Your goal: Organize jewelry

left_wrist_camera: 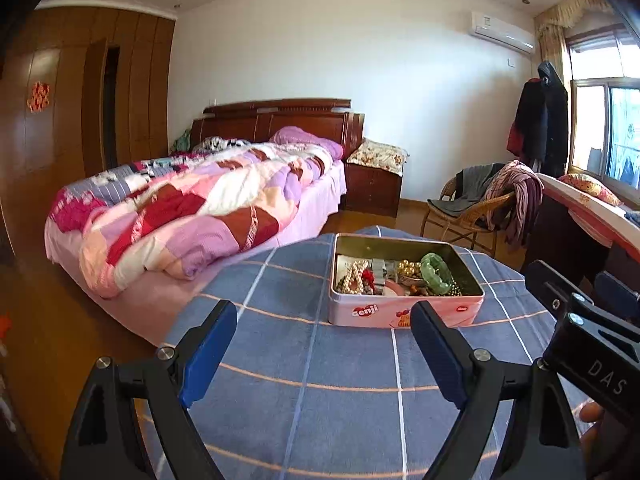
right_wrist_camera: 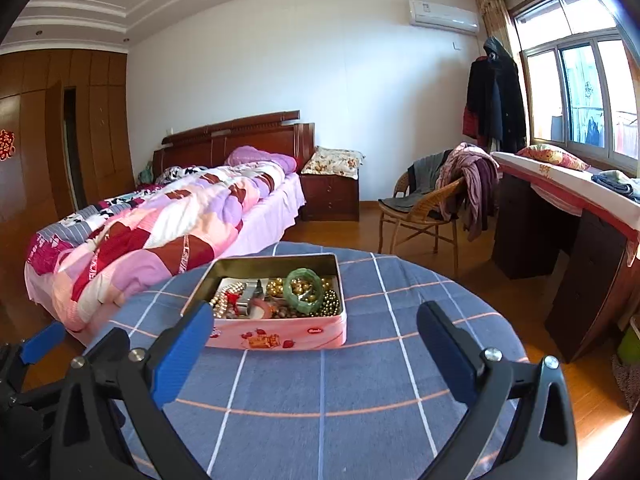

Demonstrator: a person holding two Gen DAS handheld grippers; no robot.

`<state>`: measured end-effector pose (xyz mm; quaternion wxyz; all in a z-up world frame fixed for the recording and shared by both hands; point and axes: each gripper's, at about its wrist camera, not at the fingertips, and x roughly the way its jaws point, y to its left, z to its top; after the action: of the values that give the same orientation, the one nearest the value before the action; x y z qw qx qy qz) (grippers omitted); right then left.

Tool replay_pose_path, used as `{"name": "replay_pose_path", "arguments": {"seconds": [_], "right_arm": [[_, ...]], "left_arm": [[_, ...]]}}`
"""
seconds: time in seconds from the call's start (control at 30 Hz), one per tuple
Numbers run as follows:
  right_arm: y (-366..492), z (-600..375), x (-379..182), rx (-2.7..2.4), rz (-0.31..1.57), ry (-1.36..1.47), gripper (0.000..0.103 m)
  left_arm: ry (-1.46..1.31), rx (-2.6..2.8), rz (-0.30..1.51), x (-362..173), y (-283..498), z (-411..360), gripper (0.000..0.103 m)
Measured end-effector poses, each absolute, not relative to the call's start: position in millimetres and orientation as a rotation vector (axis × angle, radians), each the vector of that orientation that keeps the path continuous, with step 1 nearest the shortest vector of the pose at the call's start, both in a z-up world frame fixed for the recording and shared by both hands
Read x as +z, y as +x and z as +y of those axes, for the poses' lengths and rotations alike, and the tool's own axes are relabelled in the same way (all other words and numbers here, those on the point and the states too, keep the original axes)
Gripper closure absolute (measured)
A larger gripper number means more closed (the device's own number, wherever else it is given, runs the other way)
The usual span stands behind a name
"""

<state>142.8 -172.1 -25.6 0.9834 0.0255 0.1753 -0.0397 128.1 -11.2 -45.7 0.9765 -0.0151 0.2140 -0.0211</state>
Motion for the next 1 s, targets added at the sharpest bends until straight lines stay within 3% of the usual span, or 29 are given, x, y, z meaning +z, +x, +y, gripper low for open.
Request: {"name": "replay_pose_path", "arguments": {"seconds": [1.0], "right_arm": [[89.4, -166.9, 15.5, -0.046, 0.208, 0.103, 0.000]], "left_arm": [[0.052, 0.031, 0.327, -4.2, 79.4, -9.8, 0.009]]}}
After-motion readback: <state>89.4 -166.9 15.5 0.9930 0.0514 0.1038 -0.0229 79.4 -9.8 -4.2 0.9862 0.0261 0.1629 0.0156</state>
